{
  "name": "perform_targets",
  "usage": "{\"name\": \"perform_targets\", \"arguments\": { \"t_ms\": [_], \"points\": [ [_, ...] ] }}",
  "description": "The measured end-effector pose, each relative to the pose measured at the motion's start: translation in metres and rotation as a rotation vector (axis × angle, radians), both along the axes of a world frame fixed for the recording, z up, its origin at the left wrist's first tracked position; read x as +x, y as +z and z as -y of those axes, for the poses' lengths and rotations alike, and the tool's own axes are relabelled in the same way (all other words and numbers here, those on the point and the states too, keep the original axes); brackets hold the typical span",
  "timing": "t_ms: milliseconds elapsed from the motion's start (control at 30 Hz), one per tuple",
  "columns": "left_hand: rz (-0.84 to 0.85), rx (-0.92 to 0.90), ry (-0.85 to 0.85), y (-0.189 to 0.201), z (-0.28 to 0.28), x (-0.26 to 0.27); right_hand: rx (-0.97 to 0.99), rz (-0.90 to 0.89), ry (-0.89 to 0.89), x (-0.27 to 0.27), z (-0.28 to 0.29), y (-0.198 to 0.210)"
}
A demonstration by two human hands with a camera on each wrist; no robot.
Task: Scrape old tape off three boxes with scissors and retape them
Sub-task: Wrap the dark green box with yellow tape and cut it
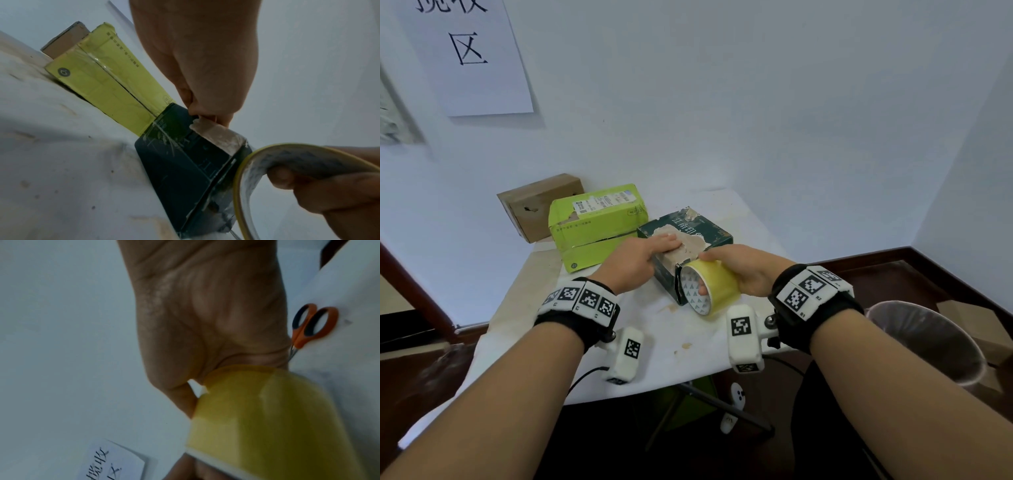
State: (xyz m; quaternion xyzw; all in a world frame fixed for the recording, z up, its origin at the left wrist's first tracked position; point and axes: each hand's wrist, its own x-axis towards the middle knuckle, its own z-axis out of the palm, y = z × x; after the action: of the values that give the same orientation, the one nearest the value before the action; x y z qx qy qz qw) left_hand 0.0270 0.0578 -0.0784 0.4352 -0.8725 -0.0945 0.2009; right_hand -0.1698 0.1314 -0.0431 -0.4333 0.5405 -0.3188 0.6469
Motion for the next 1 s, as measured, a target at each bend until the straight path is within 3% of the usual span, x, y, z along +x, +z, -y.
{"name": "perform_targets", "arguments": {
  "t_ms": [333, 500, 700, 1000],
  "points": [
    [0.017, -0.011, 0.003, 0.005, -0.003, -0.002, 0.073, -0.214, -0.010, 0.006, 0.000, -0.007],
    [0.102, 0.049, 0.051, 0.020, -0.009, -0.010, 0.085, -0.206, -0.018, 0.009, 0.006, -0.013],
    [0.139, -0.105, 0.149, 0.014, -0.014, -0.030, 0.132, -0.155, -0.007, 0.012, 0.006, -0.018],
    [0.184, -0.191, 0.200, 0.012, -0.018, -0.045, 0.132, -0.126, 0.019, 0.010, 0.005, -0.020]
  ]
}}
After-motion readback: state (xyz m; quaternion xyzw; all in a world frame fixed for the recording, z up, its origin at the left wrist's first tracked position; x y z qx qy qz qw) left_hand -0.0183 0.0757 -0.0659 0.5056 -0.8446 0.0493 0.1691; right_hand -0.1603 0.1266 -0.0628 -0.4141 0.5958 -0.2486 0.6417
